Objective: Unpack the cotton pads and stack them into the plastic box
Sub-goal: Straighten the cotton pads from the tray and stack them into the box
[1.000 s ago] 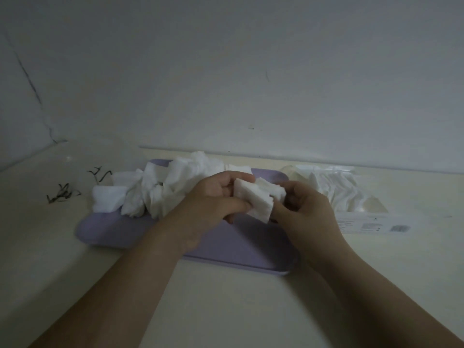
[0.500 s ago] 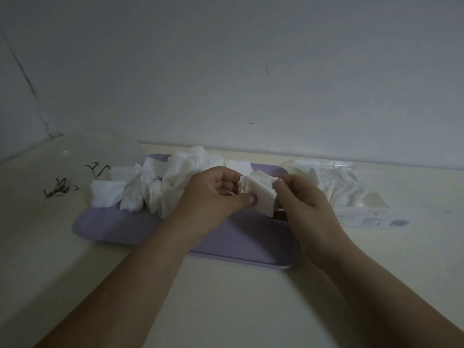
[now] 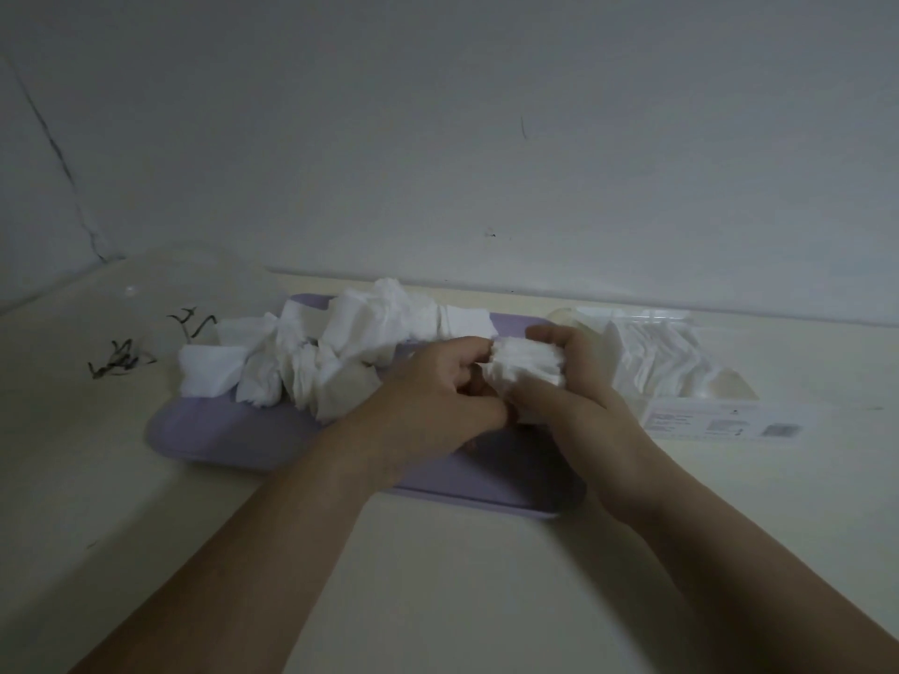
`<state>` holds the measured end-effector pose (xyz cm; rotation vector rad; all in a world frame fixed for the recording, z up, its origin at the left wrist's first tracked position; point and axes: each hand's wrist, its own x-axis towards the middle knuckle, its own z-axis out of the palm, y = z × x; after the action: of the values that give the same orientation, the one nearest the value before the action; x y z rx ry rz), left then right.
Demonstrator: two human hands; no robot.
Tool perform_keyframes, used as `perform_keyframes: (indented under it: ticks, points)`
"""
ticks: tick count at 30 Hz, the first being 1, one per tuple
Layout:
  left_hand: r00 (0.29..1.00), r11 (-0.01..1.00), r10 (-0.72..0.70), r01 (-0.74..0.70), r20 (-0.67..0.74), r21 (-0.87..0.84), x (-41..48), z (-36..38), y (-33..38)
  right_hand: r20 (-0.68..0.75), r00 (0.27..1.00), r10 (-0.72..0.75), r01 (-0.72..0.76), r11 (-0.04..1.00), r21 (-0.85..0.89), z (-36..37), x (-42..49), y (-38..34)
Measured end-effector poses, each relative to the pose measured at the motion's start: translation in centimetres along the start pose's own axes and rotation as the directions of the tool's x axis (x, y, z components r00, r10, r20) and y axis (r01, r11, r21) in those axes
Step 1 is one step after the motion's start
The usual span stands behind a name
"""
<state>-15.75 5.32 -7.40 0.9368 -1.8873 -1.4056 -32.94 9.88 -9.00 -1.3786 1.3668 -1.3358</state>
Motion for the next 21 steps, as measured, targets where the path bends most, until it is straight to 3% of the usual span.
perform_keyframes:
  ticks: [2, 4, 5, 7, 9, 12, 21]
  points:
    - [1.0, 1.0, -0.001, 0.001, -0.002, -0.028, 0.3, 0.1, 0.0, -0.019, 1.0, 0.013, -0.013, 1.0, 0.007, -0.1, 0.0, -0.1]
    - [0.98, 1.0, -0.009, 0.014, -0.201, 0.023, 0.9, -0.3, -0.6, -0.078, 0.997, -0.008, 0.007, 1.0, -0.017, 0.0, 0.0, 0.1]
    - [0.94, 0.987, 0.022, 0.034, -0.34, 0.159, 1.4, -0.8, -1.4, -0.115, 0.993, -0.024, 0.02, 0.999, -0.031, 0.0, 0.0, 0.1]
    - [0.876, 0.819, 0.139, 0.16, -0.461, 0.551, 2.1, -2.0, -2.7, -0.16, 0.986, -0.049, 0.04, 0.998, -0.058, 0.2, 0.0, 0.2]
    - [0.888, 0.656, 0.122, 0.263, -0.444, 0.707, 2.4, -2.8, -3.5, -0.19, 0.98, -0.06, 0.045, 0.996, -0.082, 0.3, 0.1, 0.4]
    - [0.9, 0.613, 0.065, 0.306, -0.432, 0.729, 2.5, -3.0, -3.5, -0.216, 0.973, -0.079, 0.048, 0.989, -0.143, 0.1, 0.1, 0.5]
    - [0.92, 0.745, -0.078, 0.31, -0.385, 0.591, 3.4, -3.8, -3.0, -0.248, 0.967, -0.058, 0.01, 0.982, -0.189, -0.1, 0.2, 0.5]
